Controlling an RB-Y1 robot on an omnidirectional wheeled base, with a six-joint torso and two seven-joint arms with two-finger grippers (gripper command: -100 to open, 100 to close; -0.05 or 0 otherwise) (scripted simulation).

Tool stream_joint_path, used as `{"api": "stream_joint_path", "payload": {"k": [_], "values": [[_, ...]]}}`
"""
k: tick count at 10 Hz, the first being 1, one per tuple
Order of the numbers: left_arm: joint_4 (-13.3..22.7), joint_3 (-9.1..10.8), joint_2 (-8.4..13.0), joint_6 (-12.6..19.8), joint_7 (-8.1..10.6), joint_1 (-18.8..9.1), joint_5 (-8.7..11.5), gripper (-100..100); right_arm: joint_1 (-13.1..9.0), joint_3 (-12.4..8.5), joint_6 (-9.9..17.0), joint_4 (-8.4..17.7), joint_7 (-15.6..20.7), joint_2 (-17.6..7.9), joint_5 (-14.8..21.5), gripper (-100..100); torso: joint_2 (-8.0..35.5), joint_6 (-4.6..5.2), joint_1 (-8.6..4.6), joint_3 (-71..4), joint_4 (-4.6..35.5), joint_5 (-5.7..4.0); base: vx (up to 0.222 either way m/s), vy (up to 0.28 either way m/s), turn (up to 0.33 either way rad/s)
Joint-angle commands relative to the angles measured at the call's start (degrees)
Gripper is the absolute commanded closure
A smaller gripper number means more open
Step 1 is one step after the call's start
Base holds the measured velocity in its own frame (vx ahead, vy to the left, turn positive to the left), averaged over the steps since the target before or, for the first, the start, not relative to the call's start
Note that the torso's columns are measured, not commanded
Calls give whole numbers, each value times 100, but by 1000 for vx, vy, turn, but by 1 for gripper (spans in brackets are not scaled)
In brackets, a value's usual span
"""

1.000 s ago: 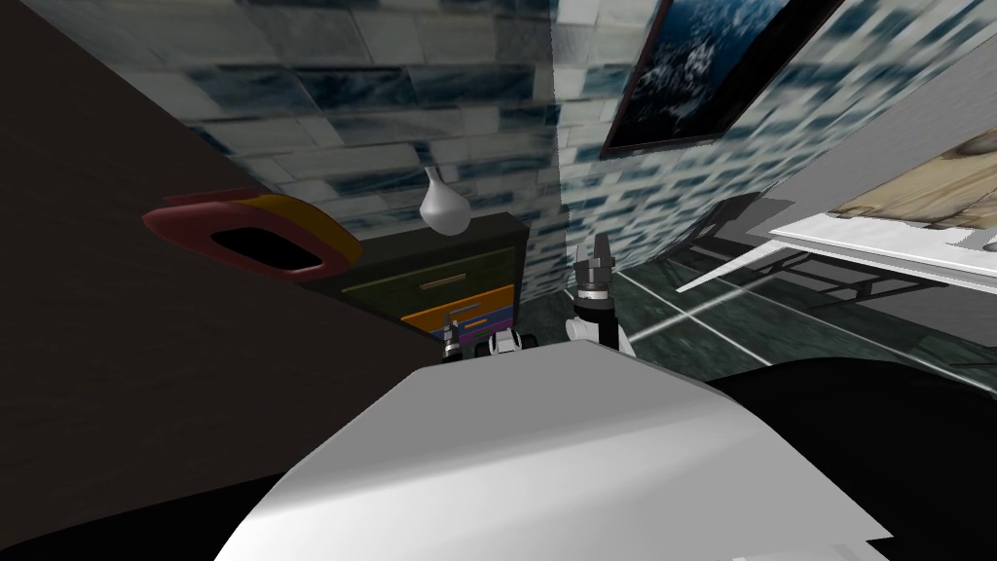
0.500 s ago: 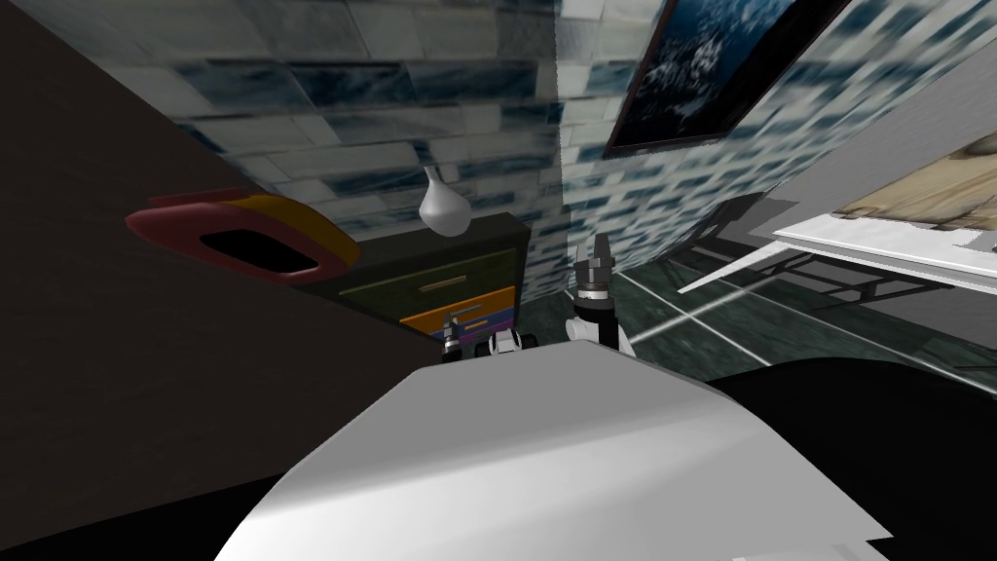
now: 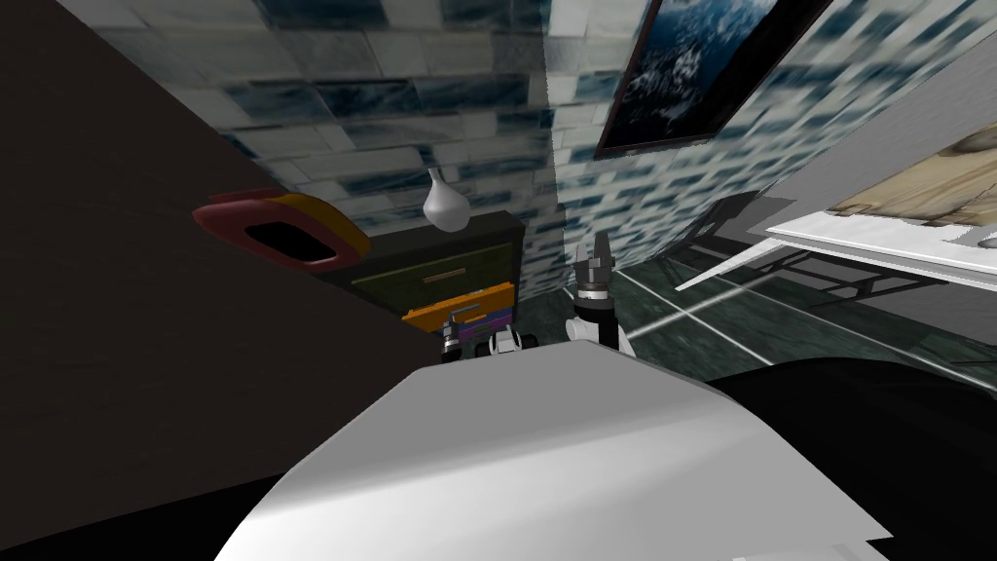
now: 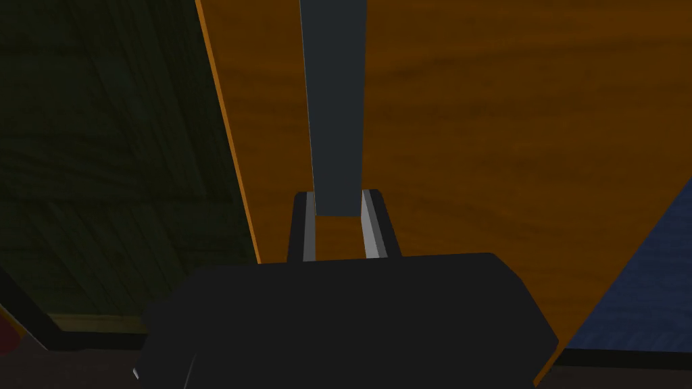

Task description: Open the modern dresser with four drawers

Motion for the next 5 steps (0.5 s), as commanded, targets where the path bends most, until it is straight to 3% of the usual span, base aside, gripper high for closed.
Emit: {"api": "stream_joint_path", "payload": {"k": [1,5], "values": [[-37,-20,9,203,7,11,-14,100,0,0,0,0,0,0,0,0,-18,1,-1,-11,-3,-1,-194,-32,29],[-108,-63,13,187,32,95,-39,100,0,0,0,0,0,0,0,0,0,5,-9,-1,-3,1,-150,-29,17]]}}
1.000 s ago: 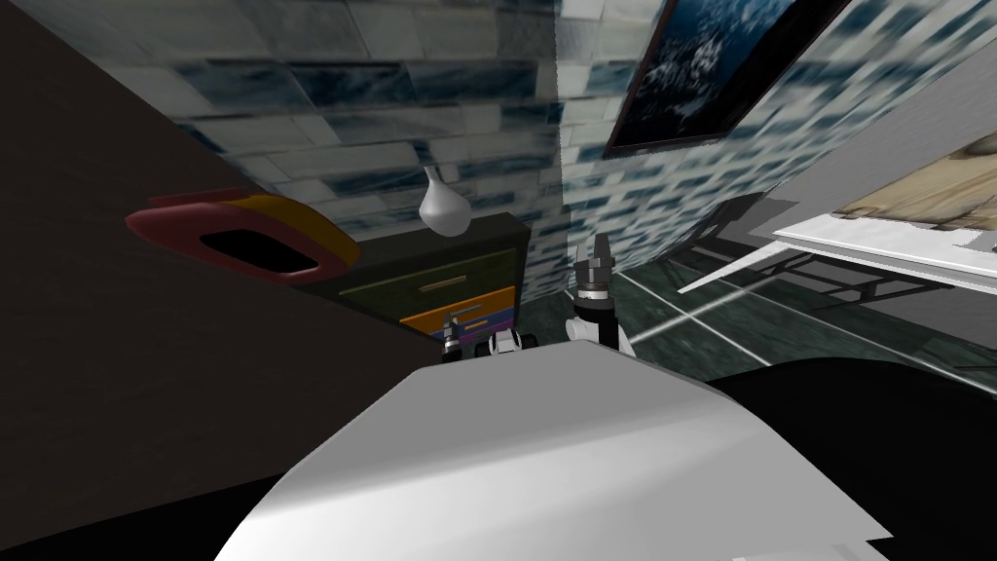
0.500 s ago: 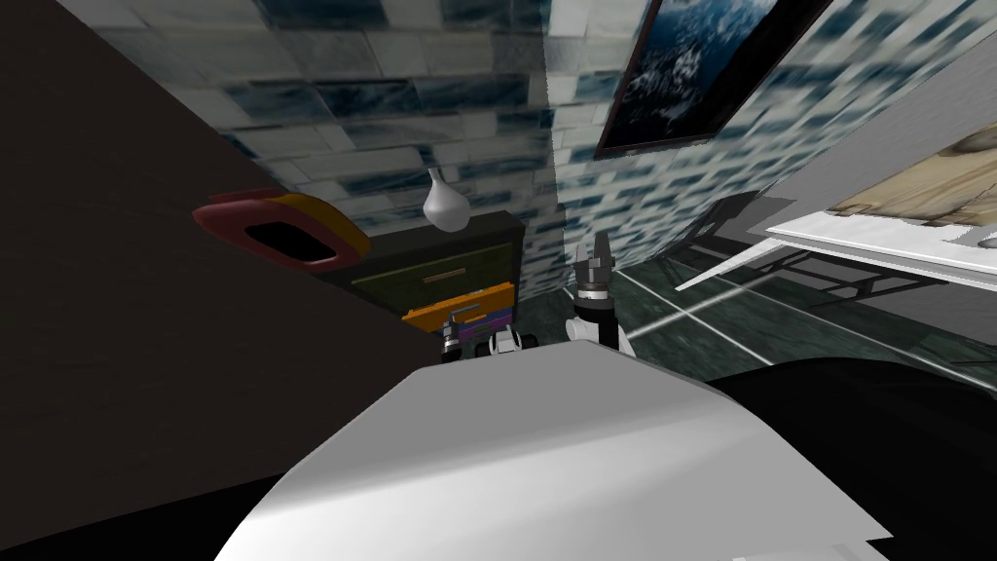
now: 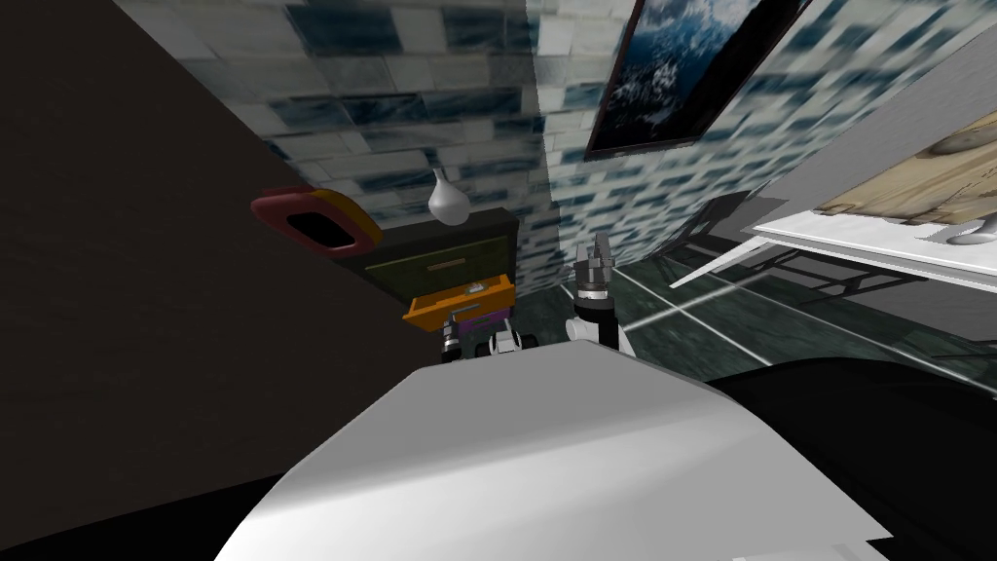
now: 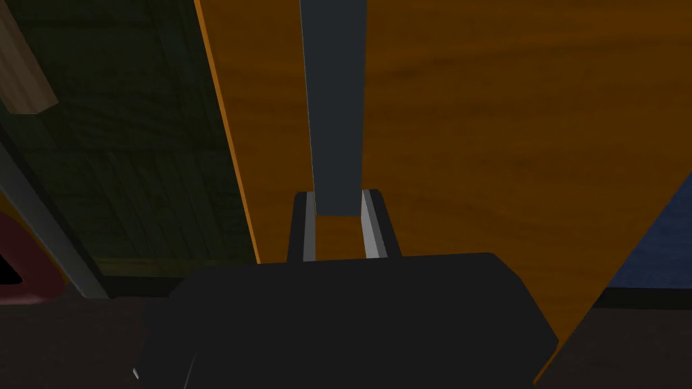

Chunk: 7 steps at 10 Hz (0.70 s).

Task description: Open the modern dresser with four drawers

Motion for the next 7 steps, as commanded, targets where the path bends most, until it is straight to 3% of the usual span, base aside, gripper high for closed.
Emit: {"api": "stream_joint_path", "payload": {"k": [1,7], "values": [[-164,-11,7,195,8,-15,-9,-100,0,0,0,0,0,0,0,0,-3,3,0,-1,0,1,-112,-23,22],[-718,15,82,1042,43,-324,-2,-100,2,0,0,0,0,0,0,0,6,-1,-4,2,23,-15,-47,-10,18]]}}
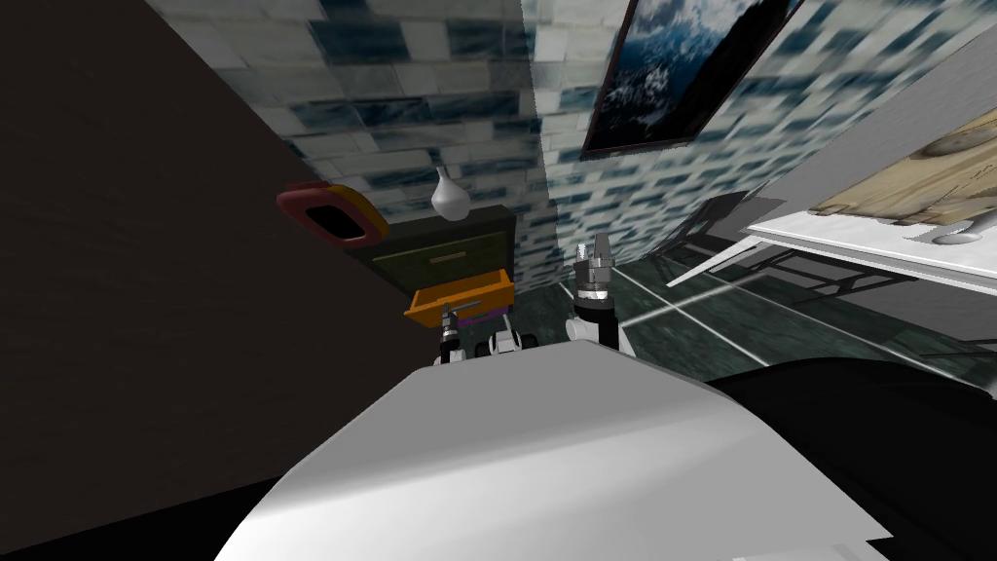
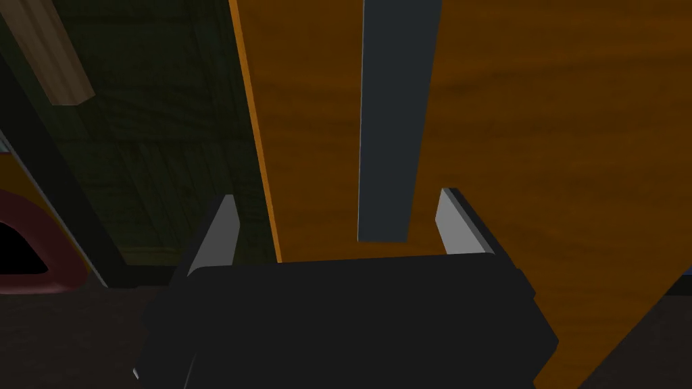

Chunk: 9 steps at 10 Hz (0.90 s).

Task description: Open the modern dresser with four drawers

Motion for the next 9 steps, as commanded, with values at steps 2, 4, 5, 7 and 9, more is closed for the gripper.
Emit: {"api": "stream_joint_path", "payload": {"k": [2,4,5,7,9], "values": [[-380,19,53,587,24,-206,6,-100,0,0,0,0,0,0,0,0,-2,0,-1,-3,2,-2,-66,-11,21],[-602,29,83,925,38,-329,9,-100,0,0,0,0,0,0,0,0,6,0,-9,0,8,-7,-72,-16,23],[-495,30,81,824,40,-273,10,-100,0,0,0,0,0,0,0,0,17,0,-16,6,19,-14,-30,-5,2],[-485,30,81,870,40,-266,10,0,0,0,0,0,0,0,0,0,1,-1,-10,-2,9,-9,0,0,0],[-477,31,80,879,40,-260,10,0,1,0,0,0,0,0,0,0,-2,-1,-4,-4,2,-3,0,0,0]]}}
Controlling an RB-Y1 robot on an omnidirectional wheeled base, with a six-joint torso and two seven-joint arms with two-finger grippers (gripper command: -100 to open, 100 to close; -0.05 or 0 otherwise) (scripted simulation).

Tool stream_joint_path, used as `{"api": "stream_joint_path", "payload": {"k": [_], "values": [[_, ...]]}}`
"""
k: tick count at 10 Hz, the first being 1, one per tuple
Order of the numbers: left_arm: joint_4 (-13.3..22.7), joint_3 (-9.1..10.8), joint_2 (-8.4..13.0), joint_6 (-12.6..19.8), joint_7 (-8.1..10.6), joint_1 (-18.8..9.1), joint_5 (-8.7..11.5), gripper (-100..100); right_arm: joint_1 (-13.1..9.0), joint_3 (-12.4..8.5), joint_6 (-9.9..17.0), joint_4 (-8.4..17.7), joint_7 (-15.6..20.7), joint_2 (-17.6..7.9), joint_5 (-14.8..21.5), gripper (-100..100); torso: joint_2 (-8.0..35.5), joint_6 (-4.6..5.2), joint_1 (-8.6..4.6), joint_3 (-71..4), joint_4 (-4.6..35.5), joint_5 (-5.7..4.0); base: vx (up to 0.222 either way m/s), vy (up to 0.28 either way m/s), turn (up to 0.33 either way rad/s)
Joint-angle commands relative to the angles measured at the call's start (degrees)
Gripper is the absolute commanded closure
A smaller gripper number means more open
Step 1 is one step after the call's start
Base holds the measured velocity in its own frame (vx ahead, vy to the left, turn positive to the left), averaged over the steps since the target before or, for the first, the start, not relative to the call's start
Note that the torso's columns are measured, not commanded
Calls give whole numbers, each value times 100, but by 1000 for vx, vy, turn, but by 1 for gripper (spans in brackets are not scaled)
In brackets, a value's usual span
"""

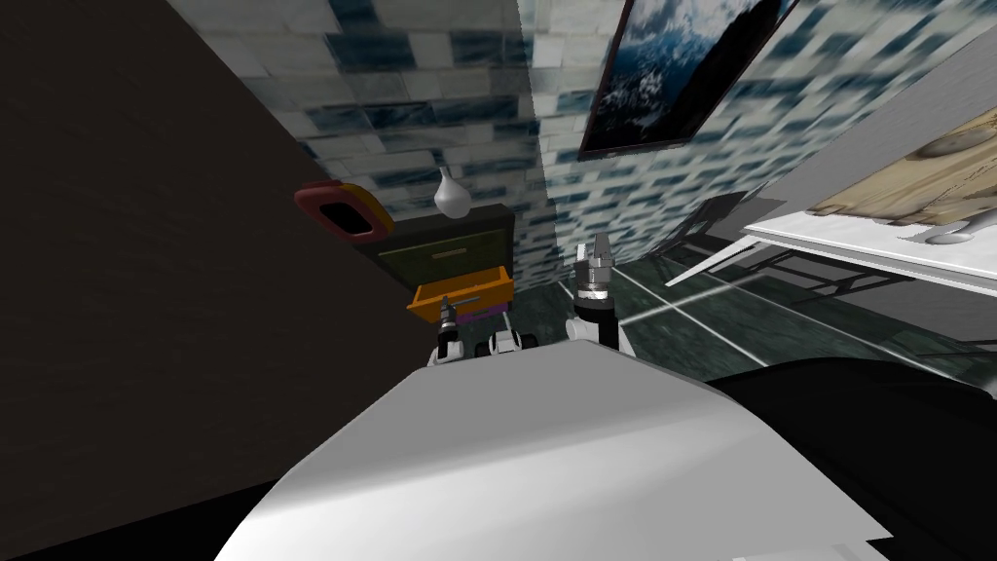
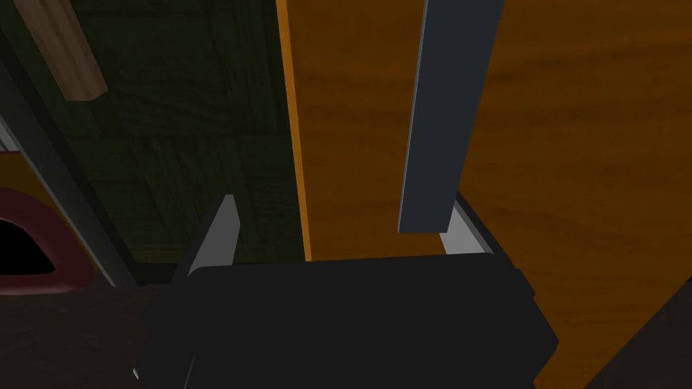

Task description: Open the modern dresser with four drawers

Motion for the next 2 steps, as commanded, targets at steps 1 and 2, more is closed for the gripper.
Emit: {"api": "stream_joint_path", "payload": {"k": [1,2], "values": [[2,0,0,2,0,1,0,0,0,0,0,0,0,0,0,0,0,0,1,0,-2,2,0,0,0],[3,0,0,3,0,2,0,0,0,0,0,0,0,0,0,0,-1,0,2,0,-3,2,0,0,0]]}}
